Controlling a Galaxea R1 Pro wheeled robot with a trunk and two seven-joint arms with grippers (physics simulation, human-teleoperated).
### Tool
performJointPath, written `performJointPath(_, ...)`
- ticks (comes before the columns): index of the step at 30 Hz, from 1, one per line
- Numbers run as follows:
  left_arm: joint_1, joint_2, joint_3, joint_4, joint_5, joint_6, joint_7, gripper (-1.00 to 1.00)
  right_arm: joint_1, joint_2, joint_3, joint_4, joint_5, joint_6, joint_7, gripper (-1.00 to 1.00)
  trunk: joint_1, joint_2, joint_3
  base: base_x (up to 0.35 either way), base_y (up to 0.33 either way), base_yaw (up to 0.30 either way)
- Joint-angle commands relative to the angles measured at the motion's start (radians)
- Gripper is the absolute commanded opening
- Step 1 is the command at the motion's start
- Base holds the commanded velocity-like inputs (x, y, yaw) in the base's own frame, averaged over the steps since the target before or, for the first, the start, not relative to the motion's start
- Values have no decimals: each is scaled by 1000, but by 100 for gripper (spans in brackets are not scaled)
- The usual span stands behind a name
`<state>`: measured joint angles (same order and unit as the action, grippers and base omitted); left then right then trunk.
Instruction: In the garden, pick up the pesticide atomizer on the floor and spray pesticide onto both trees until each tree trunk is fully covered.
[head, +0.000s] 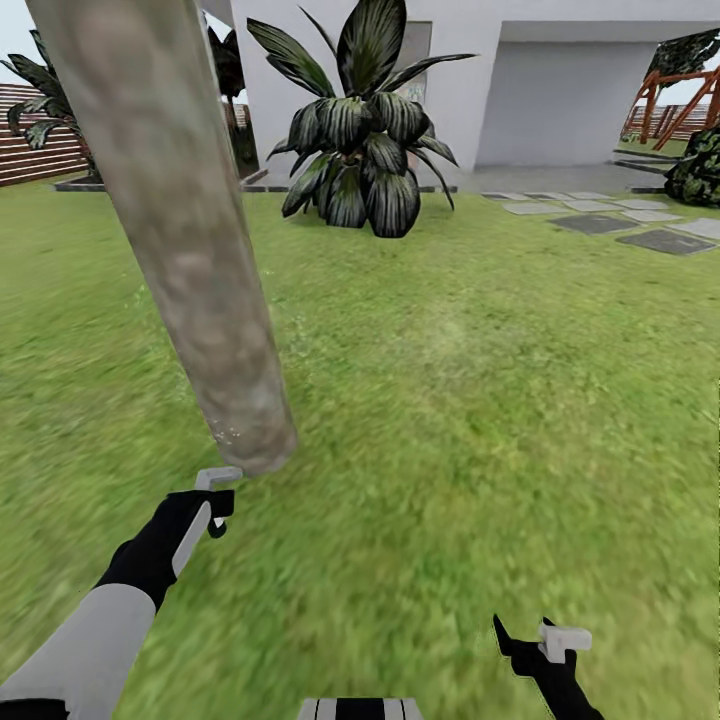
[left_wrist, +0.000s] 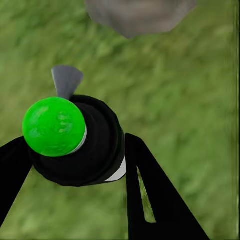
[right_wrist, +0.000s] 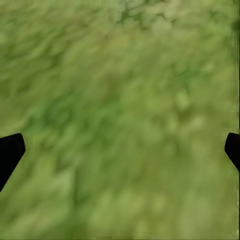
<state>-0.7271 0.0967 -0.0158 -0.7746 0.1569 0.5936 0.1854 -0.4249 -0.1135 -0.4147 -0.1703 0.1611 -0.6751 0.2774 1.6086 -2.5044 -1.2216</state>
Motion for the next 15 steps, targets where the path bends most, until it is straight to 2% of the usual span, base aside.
performJointPath(1, 0, 0, 0, 0, 0, 0, 0, -100, 0, 0, 0, 0, 0, 0, -1, 100, 0, 0, 0, 150, -269, 57)
performJointPath(3, 0, 0, 3, 0, 0, -1, 0, -100, 0, 0, 0, 0, 0, 0, -1, 100, 0, 0, 0, 150, -269, 183)
performJointPath(6, 0, 0, 1, 1, 0, -57, 2, -100, 0, 0, 0, 0, 0, 0, -1, 100, 0, 0, 0, 150, -269, 266)
performJointPath(11, 0, -3, -2, 0, 2, -69, 2, -100, 0, 0, 0, 0, 0, 0, -1, 100, 0, 0, 0, 146, -269, 276)
performJointPath(12, -1, -6, -3, -2, 3, -69, 2, -100, 0, 0, 0, 0, 0, 0, -1, 100, 0, 0, 0, 142, -269, 277)
performJointPath(15, -1, -40, -6, -105, 1, -58, -2, -100, 0, 0, 0, 0, 0, 0, -1, 100, 0, 0, 0, 141, -269, 246)
